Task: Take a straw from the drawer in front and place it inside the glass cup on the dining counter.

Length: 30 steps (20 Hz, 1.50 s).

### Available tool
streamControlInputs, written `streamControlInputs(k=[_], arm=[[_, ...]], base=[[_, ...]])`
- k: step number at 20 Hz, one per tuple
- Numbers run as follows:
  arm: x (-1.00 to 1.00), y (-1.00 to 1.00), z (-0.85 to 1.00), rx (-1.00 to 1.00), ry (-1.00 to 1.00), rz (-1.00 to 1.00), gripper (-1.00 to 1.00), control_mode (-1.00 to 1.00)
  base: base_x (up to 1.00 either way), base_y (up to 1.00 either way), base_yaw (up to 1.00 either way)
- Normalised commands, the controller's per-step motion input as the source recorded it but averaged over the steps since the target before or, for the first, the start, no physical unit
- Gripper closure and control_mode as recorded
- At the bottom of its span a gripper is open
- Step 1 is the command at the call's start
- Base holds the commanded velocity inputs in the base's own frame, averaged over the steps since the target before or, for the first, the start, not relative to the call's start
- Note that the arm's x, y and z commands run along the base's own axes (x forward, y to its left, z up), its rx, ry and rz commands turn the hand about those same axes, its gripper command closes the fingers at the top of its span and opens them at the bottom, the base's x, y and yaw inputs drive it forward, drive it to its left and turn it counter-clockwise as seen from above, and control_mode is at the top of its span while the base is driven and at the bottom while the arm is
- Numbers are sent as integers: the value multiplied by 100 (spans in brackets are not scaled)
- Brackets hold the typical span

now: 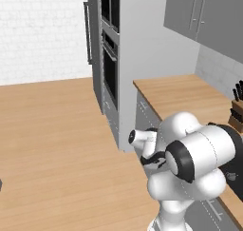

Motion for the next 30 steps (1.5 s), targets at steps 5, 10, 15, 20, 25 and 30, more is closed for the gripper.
streamControlInputs(k=[5, 10, 15, 20, 25, 30], arm=[[16, -15, -7, -2, -3, 0, -100, -100], [17, -17, -8, -3, -3, 0, -100, -100], [18, -5, -11, -3, 0, 0, -100, -100], [15, 0, -18, -4, 0, 0, -100, -100], [14, 0, -32, -11, 0, 0, -100, -100], [10, 0, -28, -10, -1, 0, -100, -100]], base=[[0, 0, 0], [0, 0, 0], [0, 0, 0], [0, 0, 0], [0, 0, 0], [0, 0, 0]])
